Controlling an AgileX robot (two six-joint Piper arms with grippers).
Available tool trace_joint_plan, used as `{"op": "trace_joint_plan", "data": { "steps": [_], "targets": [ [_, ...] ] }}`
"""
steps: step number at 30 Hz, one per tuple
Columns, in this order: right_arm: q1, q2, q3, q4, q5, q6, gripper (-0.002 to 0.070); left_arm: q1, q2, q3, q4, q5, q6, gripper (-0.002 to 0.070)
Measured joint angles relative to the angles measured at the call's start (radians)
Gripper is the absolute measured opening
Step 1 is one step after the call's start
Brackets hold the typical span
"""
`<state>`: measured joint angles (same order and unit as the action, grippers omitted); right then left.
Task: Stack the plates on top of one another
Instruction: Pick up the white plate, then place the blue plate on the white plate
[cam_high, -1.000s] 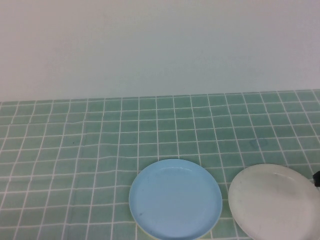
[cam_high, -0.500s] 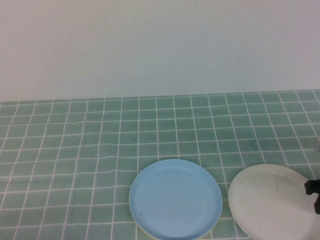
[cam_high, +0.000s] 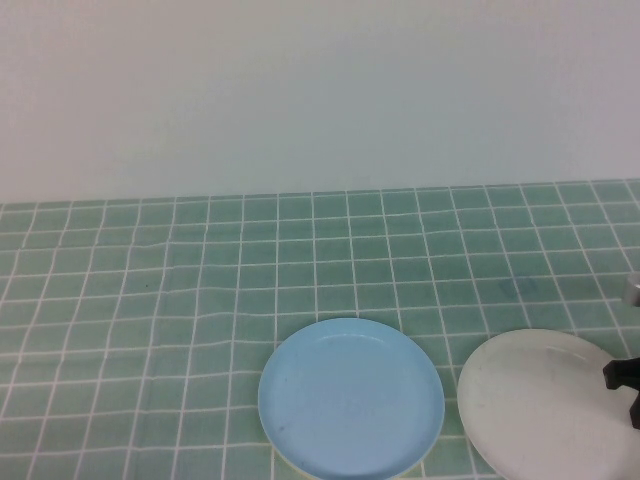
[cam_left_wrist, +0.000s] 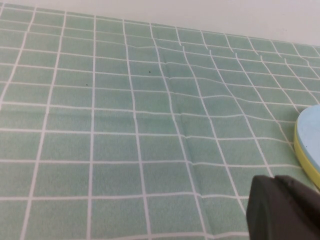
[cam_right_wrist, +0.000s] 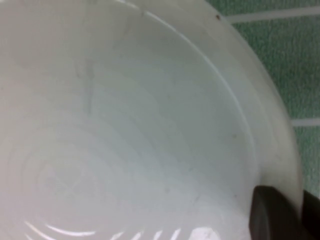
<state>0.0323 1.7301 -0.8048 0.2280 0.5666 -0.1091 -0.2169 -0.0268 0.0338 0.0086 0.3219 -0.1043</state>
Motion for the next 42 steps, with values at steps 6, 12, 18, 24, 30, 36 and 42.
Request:
{"op": "trace_joint_plan", "data": {
  "steps": [6,12,18,24,30,36,42],
  "targets": [
    [0.0,-0.026,0.0,0.001,0.0,-0.02,0.002,0.0,0.0,0.0,0.0,0.0,0.0,0.0],
    [0.0,-0.109,0.0,0.003,0.0,-0.041,0.0014,0.0,0.0,0.0,0.0,0.0,0.0,0.0],
    [0.0,-0.22,0.0,0.192,0.006,-0.257,0.0014,0.0,0.0,0.0,0.0,0.0,0.0,0.0],
    [0.0,-0.296,0.0,0.612,0.059,-0.628,0.0014,0.0,0.0,0.0,0.0,0.0,0.0,0.0],
    [0.053,-0.3,0.0,0.9,0.083,-0.897,0.0014,0.0,0.0,0.0,0.0,0.0,0.0,0.0],
    [0.193,-0.3,0.0,0.98,-0.007,-0.987,0.0013,0.0,0.0,0.0,0.0,0.0,0.0,0.0],
    [0.287,-0.234,-0.027,0.988,-0.082,-0.998,0.0013,0.0,0.0,0.0,0.0,0.0,0.0,0.0]
  ]
}}
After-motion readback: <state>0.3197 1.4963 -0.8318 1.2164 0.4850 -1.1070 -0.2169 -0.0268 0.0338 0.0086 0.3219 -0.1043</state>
